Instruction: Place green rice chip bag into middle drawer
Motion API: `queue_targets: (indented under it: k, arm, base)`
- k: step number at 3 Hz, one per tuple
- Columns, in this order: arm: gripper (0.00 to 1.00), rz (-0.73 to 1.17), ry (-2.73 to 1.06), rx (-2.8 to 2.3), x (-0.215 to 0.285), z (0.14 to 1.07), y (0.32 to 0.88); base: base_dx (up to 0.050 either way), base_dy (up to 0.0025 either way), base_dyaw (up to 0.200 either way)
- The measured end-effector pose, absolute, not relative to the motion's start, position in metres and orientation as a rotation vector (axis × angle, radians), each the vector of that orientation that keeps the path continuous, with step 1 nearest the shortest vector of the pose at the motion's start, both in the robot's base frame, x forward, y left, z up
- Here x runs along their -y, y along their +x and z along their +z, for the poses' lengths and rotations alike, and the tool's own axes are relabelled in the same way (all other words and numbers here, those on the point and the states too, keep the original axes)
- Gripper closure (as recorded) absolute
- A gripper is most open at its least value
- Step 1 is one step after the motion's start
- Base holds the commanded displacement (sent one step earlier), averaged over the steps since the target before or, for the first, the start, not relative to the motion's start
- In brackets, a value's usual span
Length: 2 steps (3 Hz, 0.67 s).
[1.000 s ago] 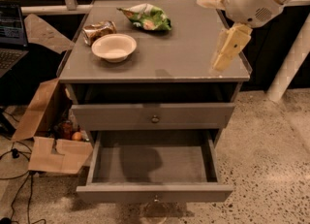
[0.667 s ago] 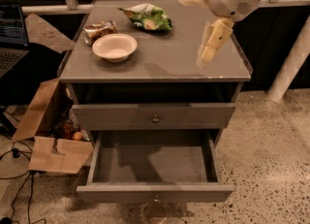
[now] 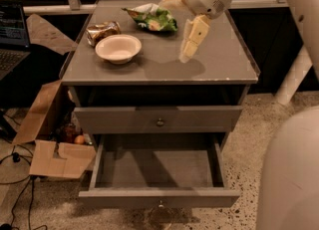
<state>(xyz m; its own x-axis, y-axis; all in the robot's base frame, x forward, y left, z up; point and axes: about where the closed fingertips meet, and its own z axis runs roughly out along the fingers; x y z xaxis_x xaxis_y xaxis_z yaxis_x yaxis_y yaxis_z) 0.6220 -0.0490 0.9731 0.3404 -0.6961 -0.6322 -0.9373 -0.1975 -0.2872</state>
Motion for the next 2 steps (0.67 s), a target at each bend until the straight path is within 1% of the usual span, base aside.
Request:
queue_targets:
  k: [2]
  arm:
    - [0.00,0.474,-1.899,-1.446,0.0443,0.9707,0.6301]
  base:
    - [0.000,0.00000,0.000]
